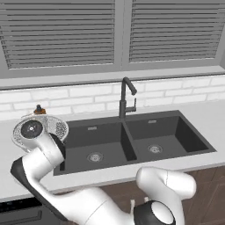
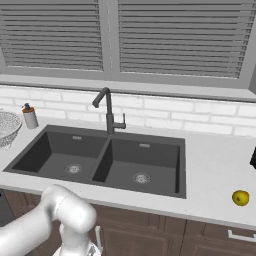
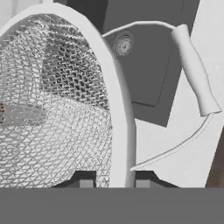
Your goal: Put the colander in the sink, put the pear in the colander, and turn on the sink faucet and pour water over the colander.
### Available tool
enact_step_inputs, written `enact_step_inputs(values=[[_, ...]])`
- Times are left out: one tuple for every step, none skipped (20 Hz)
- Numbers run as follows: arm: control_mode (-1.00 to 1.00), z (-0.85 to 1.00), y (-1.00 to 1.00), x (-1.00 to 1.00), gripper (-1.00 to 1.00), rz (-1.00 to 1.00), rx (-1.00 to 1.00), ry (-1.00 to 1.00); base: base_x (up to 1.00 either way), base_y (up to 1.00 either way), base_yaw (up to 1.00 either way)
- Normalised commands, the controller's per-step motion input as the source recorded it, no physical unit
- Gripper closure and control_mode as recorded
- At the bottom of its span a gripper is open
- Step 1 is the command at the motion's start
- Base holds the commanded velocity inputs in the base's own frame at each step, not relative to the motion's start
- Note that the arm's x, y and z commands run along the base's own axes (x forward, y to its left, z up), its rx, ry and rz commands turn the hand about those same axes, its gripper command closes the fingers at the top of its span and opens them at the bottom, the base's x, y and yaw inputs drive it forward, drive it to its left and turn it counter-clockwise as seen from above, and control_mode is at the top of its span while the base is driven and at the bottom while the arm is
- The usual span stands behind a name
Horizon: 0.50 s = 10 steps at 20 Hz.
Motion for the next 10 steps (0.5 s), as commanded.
enact_step_inputs(values=[[-1.00, 0.36, -0.18, -0.15, 1.00, -0.83, 0.01, 0.00, 0.00, 0.00, 0.00], [-1.00, 0.36, -0.10, -0.09, 1.00, -0.86, 0.00, 0.00, 0.00, 0.00, 0.00], [-1.00, 0.38, -0.09, -0.04, 1.00, -0.87, 0.00, 0.00, 0.00, 0.00, 0.00], [-1.00, 0.42, -0.12, 0.00, 1.00, -0.87, 0.00, 0.04, 0.00, 0.00, 0.00], [-1.00, 0.40, -0.19, 0.00, 1.00, -0.87, 0.00, 0.09, 0.00, 0.00, 0.00], [-1.00, 0.30, -0.21, 0.00, 1.00, -0.85, 0.00, 0.11, 0.00, 0.00, 0.00], [-1.00, 0.06, -0.40, 0.24, 1.00, -0.83, 0.00, 0.13, 0.00, 0.00, 0.00], [-1.00, 0.00, -0.36, 0.34, 1.00, -0.78, 0.00, 0.00, 0.00, 0.00, 0.00], [-1.00, 0.00, -0.30, 0.40, 1.00, -0.74, 0.00, 0.00, 0.00, 0.00, 0.00], [-1.00, 0.00, -0.29, 0.45, 1.00, -0.66, 0.00, 0.00, 0.00, 0.00, 0.00]])
